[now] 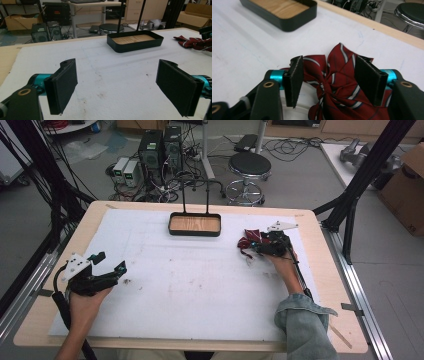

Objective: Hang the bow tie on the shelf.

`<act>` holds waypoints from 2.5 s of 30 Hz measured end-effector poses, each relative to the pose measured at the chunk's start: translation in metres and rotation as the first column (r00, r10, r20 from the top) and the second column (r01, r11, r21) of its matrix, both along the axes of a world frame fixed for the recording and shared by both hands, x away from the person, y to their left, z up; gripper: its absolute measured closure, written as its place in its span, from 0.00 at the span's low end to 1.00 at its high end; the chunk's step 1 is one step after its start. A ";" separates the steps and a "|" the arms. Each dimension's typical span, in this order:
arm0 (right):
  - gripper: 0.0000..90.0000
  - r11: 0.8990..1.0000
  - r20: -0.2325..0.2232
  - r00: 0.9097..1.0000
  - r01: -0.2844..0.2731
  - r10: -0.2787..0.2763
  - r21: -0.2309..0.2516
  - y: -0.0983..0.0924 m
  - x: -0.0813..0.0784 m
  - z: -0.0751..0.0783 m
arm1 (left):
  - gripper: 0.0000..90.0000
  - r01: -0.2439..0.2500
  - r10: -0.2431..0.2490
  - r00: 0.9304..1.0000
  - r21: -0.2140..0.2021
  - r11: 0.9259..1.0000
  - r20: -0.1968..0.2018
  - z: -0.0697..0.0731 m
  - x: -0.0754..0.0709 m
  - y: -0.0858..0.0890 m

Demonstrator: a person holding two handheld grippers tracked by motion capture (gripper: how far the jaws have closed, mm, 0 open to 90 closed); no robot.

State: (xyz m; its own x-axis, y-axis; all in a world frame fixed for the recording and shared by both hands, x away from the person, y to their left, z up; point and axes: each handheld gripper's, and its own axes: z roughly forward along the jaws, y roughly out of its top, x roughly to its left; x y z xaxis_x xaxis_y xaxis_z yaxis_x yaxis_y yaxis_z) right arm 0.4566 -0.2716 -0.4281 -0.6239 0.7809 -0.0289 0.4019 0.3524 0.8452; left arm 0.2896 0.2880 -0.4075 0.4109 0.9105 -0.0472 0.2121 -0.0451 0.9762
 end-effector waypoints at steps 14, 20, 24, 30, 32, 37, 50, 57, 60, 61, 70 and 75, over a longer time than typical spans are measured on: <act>0.76 0.989 -0.102 0.995 -0.034 0.019 -0.142 0.007 0.008 -0.017 | 0.20 0.000 0.000 1.000 0.000 1.000 -0.003 -0.001 0.000 0.001; 0.82 0.983 -0.055 0.998 -0.016 0.006 -0.181 0.010 0.004 -0.010 | 0.20 -0.001 0.001 1.000 0.001 1.000 -0.004 -0.001 0.000 0.001; 0.82 0.981 0.002 1.000 0.008 -0.008 -0.193 0.013 -0.001 0.001 | 0.20 0.003 -0.003 1.000 0.002 1.000 -0.006 -0.001 0.000 0.000; 0.82 0.979 0.081 0.996 0.040 -0.025 -0.199 0.013 -0.007 0.016 | 0.20 0.005 -0.005 1.000 0.001 1.000 -0.004 -0.001 0.001 -0.001; 0.82 0.977 0.084 0.996 0.048 -0.031 -0.206 0.013 -0.008 0.018 | 0.20 0.007 -0.007 1.000 -0.001 1.000 -0.003 -0.001 0.001 -0.001; 0.82 0.977 0.123 0.991 0.078 -0.054 -0.200 0.018 -0.009 0.040 | 0.20 0.007 -0.007 1.000 0.004 1.000 0.000 -0.001 0.001 -0.001; 0.83 0.977 0.255 0.963 0.130 -0.084 -0.171 0.041 -0.005 0.080 | 0.20 0.019 -0.019 1.000 -0.001 1.000 0.003 -0.001 0.001 -0.001; 0.83 0.982 0.309 0.949 0.110 -0.058 -0.153 0.066 0.002 0.101 | 0.20 0.029 -0.029 1.000 0.002 1.000 0.007 -0.002 0.002 -0.001; 0.83 0.985 0.313 0.949 0.096 -0.048 -0.140 0.077 0.006 0.108 | 0.20 0.035 -0.035 0.999 0.002 0.999 0.007 -0.002 0.002 -0.001; 0.83 0.985 0.313 0.949 0.096 -0.048 -0.140 0.077 0.006 0.108 | 0.20 0.036 -0.036 0.999 0.003 0.999 0.008 -0.002 0.002 -0.001; 0.83 0.991 0.377 0.924 0.105 -0.066 -0.083 0.101 0.016 0.124 | 0.20 0.045 -0.045 0.999 0.002 0.999 0.010 -0.002 0.002 -0.002; 0.82 0.992 0.391 0.918 0.106 -0.071 -0.069 0.111 0.021 0.126 | 0.20 0.051 -0.051 0.999 0.001 0.999 0.009 -0.003 0.003 -0.003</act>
